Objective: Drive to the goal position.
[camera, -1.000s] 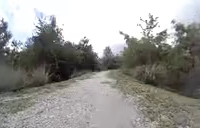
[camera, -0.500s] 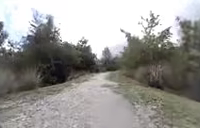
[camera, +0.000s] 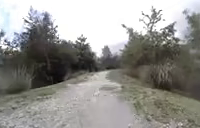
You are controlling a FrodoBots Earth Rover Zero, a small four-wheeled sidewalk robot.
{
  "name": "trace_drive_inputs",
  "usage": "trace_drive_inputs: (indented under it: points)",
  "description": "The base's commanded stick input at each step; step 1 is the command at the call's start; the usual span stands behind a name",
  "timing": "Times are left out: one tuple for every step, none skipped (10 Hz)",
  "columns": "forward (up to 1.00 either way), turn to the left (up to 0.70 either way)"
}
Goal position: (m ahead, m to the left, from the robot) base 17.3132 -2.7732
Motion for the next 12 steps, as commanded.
trace_drive_inputs:
  points:
    - [0.85, 0.0]
    - [0.85, 0.0]
    - [0.85, 0.0]
    - [0.85, 0.0]
    - [0.85, 0.0]
    - [0.85, 0.0]
    - [0.85, 0.0]
    - [0.85, 0.0]
    - [0.85, 0.0]
    - [0.85, 0.0]
    - [0.85, 0.0]
    - [0.85, 0.0]
